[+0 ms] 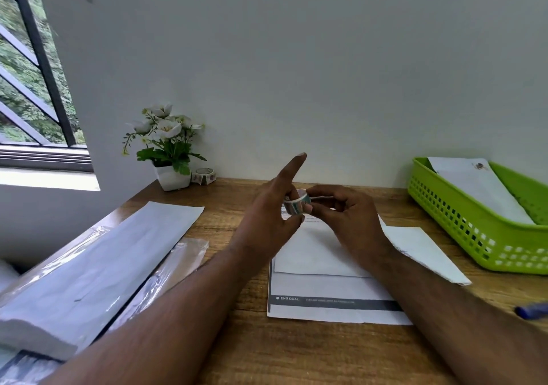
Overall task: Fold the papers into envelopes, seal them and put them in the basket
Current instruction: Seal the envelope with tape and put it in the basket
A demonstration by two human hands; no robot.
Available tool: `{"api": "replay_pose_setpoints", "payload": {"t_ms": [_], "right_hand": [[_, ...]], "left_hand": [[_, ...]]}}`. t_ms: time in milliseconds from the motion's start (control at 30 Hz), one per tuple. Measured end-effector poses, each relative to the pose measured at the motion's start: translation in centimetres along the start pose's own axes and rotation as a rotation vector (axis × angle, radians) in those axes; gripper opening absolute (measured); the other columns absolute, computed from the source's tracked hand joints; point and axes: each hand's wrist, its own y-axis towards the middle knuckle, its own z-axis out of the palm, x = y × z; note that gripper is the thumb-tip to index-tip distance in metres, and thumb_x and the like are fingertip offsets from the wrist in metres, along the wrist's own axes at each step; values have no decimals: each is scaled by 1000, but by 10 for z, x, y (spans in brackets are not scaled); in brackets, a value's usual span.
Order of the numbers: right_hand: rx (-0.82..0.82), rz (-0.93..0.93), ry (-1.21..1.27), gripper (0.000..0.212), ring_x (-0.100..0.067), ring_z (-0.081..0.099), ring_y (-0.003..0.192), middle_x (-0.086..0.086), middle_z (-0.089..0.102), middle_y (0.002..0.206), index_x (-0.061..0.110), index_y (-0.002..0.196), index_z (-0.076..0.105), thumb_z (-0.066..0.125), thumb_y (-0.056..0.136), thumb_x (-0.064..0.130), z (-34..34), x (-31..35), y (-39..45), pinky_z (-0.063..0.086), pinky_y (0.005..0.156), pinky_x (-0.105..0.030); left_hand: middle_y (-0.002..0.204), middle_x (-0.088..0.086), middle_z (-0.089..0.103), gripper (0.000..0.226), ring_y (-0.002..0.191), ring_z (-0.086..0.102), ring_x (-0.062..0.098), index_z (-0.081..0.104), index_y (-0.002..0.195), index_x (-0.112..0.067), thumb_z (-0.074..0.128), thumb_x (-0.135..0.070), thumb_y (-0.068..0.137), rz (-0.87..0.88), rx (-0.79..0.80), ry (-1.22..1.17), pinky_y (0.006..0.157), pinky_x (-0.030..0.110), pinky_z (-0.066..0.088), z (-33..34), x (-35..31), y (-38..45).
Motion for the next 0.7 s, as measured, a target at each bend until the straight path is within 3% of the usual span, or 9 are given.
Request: {"api": "replay_pose_setpoints", "payload": {"t_ms": [167, 300, 567, 700], "right_hand": [[5, 101, 135, 13, -22, 72, 84, -7, 73, 90, 8, 90, 72, 72, 79, 0, -2, 0, 0, 61, 70, -38], [8, 131, 166, 7, -19, 71, 79, -1, 72, 78, 8, 80, 70, 70, 80, 1, -3, -1, 1, 61, 67, -36], [-12, 205, 189, 8, -24, 71, 86, -10, 69, 91, 13, 85, 69, 67, 85, 5, -6, -5, 3, 61, 61, -39], [-38, 171, 177, 10, -24, 72, 82, -9, 72, 88, 15, 85, 72, 67, 85, 7, -6, -4, 2, 61, 58, -36]], "left_hand": [[88, -12, 54, 91, 85, 57, 9, 20, 152, -37, 69, -5, 83, 16, 53, -13, 81, 26, 51, -1, -1, -1], [89, -7, 57, 94, 86, 59, 12, 19, 152, -37, 70, -1, 81, 17, 67, -21, 82, 30, 52, 0, -1, -1], [91, -1, 64, 103, 87, 62, 14, 9, 153, -37, 71, 0, 80, 19, 97, -42, 85, 35, 53, -1, -2, 0], [90, 0, 65, 105, 87, 63, 14, 7, 154, -35, 72, 0, 80, 24, 96, -62, 87, 37, 53, -2, -2, 1]]}}
